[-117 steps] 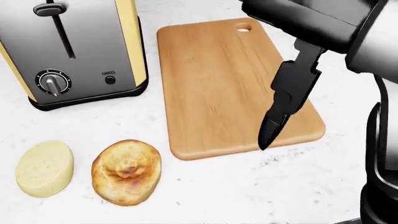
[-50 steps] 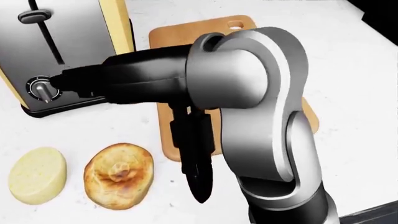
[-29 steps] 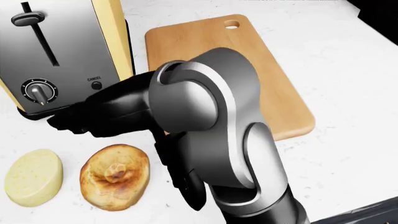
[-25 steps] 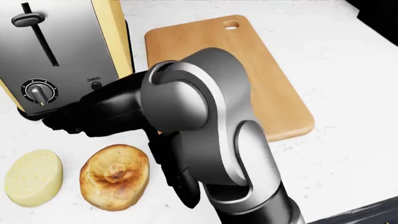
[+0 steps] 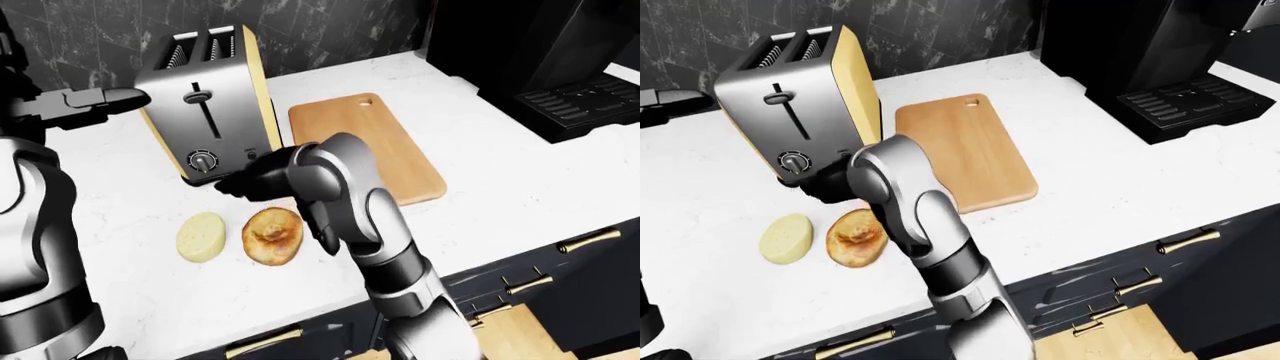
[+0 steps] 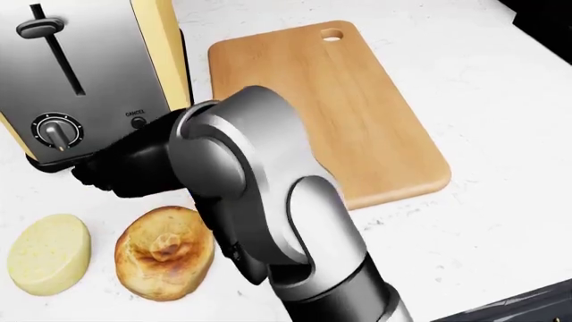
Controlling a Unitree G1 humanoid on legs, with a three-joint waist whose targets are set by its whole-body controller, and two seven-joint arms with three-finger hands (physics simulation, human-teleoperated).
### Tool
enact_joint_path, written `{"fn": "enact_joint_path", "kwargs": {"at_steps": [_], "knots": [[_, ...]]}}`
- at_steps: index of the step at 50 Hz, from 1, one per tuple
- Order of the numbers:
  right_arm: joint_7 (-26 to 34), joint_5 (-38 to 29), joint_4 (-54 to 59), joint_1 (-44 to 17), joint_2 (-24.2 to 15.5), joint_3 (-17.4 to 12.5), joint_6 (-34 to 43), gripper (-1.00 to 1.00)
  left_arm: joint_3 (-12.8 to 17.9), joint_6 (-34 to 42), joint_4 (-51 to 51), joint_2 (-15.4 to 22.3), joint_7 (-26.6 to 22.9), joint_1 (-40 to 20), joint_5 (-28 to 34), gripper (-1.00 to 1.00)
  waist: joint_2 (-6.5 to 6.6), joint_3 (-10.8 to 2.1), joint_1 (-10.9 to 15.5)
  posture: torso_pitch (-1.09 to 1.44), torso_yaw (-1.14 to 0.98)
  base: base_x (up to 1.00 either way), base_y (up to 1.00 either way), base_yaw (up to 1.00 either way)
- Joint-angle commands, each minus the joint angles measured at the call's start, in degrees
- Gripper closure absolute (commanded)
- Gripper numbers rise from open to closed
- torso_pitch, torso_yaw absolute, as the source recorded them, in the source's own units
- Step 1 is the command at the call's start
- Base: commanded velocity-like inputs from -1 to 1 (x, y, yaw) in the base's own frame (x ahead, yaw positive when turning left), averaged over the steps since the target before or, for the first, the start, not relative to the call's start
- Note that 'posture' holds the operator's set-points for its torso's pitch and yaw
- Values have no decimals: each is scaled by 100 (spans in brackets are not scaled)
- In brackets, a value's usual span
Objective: Place the bread and cheese on the cutting board.
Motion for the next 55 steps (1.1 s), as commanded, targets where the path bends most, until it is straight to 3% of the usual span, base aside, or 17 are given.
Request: {"fn": "enact_joint_path", "kwargs": {"at_steps": [1,14,26,55], "knots": [[-199,-109,-165,-208,82,-21,12,-100,87,-127,-160,121,10,-160,7,-100,53,-151,-3,0,0,0,0,0],[-292,-425,-146,89,407,124,56,-100,118,-134,-180,137,15,-118,-16,-100,72,-149,5,0,0,0,0,0],[-966,-939,456,-66,474,114,49,-100,130,-153,-149,148,20,-114,-32,-100,80,-152,7,0,0,0,0,0],[-942,-1159,710,32,664,173,19,-100,147,-203,-128,141,14,-63,-33,-100,70,-192,65,0,0,0,0,0]]}}
